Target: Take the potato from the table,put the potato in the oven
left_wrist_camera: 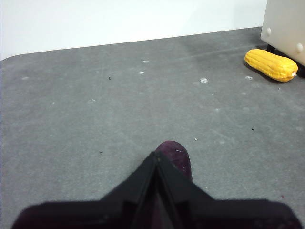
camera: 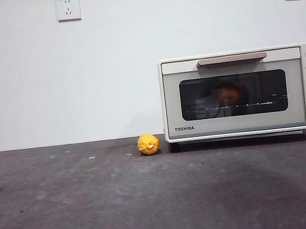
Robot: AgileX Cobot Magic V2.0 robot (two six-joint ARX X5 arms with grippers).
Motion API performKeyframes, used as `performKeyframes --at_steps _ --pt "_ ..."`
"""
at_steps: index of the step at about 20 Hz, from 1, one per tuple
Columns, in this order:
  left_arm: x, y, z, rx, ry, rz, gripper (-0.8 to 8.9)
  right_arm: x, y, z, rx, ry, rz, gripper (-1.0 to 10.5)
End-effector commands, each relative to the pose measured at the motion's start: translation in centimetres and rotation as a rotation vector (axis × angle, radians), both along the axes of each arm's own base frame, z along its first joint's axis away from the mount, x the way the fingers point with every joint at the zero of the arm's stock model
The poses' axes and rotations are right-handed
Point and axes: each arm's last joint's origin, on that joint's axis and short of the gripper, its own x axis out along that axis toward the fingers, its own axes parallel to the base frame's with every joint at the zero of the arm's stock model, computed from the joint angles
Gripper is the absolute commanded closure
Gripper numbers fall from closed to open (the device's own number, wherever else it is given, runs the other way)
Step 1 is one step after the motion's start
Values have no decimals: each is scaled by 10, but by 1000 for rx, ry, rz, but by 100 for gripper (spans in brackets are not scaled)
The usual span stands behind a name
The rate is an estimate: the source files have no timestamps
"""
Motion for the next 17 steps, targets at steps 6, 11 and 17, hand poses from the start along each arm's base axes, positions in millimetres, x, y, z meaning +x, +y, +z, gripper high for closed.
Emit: performKeyframes --at_steps 6,11,17 --pt "1 0 -3 10 8 -2 817 1 -1 -68 -177 -37 25 946" --pt "1 0 -3 10 8 -2 817 -4 -2 -79 -261 6 28 946" --pt "1 0 -4 10 15 -2 817 -6 -2 -88 -345 96 52 946"
